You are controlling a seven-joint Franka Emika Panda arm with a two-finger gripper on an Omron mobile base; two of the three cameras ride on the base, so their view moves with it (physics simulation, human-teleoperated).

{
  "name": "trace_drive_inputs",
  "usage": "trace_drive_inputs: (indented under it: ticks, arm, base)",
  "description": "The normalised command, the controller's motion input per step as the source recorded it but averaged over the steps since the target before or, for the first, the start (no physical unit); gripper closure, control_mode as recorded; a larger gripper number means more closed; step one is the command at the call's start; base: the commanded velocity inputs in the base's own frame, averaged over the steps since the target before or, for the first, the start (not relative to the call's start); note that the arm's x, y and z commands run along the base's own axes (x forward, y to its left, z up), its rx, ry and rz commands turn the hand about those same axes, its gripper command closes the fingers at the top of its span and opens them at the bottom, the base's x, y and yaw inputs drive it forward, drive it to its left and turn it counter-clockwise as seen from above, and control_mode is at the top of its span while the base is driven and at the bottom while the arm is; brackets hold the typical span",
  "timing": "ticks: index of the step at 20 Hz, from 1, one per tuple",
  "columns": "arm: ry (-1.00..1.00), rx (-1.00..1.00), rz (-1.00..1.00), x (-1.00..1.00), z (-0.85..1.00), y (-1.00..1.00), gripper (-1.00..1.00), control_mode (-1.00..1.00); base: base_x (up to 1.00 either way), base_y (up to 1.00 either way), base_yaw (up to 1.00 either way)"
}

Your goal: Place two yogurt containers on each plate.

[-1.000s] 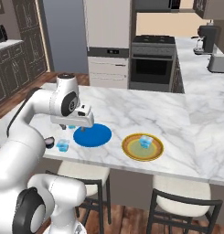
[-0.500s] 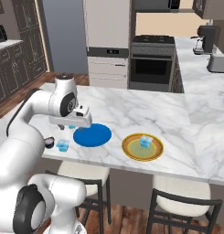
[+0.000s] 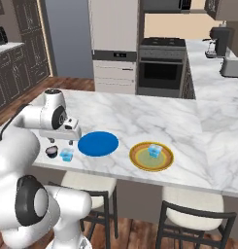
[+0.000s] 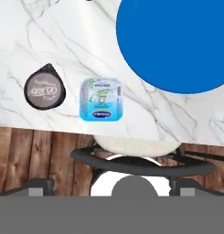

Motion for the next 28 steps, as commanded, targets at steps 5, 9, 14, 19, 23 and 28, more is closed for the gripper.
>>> trace_drive_inputs:
  ticks: [5, 9, 14, 19, 23, 28]
  arm:
    - [0.0, 0.0, 0.01, 0.44, -0.52, 0.17, -1.0, -1.0]
    - [-0.03, 0.0, 0.0, 0.32, -0.44, 0.01, -1.0, -1.0]
    - [-0.01, 0.0, 0.0, 0.19, -0.43, 0.03, -1.0, -1.0]
    - [0.0, 0.0, 0.0, 0.17, -0.28, 0.03, -1.0, -1.0]
    - [0.0, 0.0, 0.0, 0.23, -0.19, 0.1, -1.0, -1.0]
    - [0.0, 0.0, 0.0, 0.07, -0.07, 0.1, -1.0, -1.0]
  base:
    - [0.0, 0.0, 0.0]
    - [0.0, 0.0, 0.0]
    - [0.0, 0.0, 0.0]
    - [0.0, 0.0, 0.0]
    - [0.0, 0.0, 0.0]
    - [0.0, 0.0, 0.0]
